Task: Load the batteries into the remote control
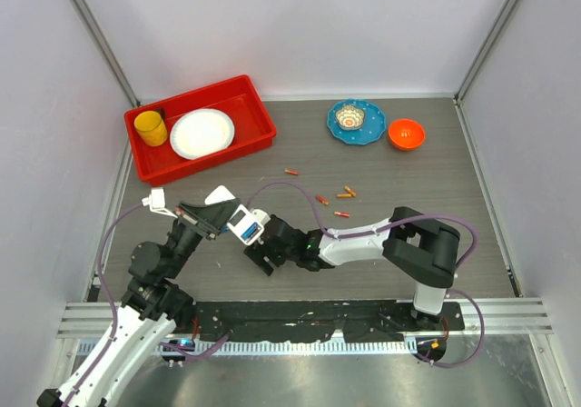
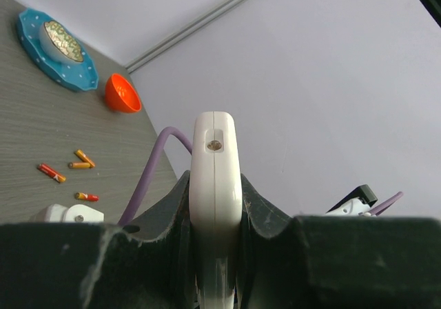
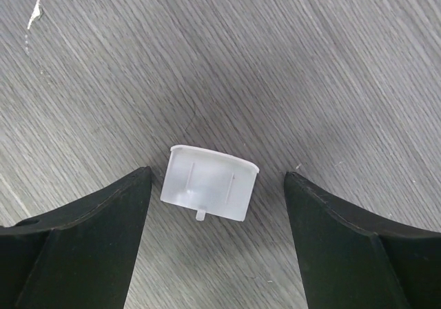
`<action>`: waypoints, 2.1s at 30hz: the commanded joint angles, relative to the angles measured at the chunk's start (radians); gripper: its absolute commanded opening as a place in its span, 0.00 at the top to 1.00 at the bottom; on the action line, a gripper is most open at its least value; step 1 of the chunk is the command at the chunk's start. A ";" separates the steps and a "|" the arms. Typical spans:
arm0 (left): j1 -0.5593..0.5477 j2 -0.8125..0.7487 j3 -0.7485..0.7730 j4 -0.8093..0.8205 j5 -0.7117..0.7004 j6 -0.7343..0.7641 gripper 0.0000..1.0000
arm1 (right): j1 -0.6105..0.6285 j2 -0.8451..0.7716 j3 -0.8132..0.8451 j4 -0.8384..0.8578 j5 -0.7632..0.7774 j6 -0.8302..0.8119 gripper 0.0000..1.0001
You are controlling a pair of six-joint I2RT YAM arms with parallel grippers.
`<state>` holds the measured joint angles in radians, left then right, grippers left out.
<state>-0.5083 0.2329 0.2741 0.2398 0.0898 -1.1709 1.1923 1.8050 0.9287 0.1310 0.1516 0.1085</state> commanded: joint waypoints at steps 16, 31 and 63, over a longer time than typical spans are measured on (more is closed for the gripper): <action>0.005 -0.023 -0.012 0.021 -0.015 0.004 1.00 | 0.035 -0.056 -0.028 -0.246 0.090 -0.039 0.63; 0.005 0.006 -0.072 0.199 -0.035 -0.013 1.00 | -0.330 -0.306 -0.143 -0.136 -0.069 -0.605 0.83; 0.005 -0.050 -0.156 0.228 -0.035 -0.038 1.00 | -0.477 -0.257 -0.111 -0.435 -0.419 -0.847 0.73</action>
<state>-0.5083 0.1905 0.1184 0.3927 0.0666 -1.2007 0.7193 1.5749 0.8284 -0.3145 -0.2863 -0.7570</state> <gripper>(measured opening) 0.257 0.182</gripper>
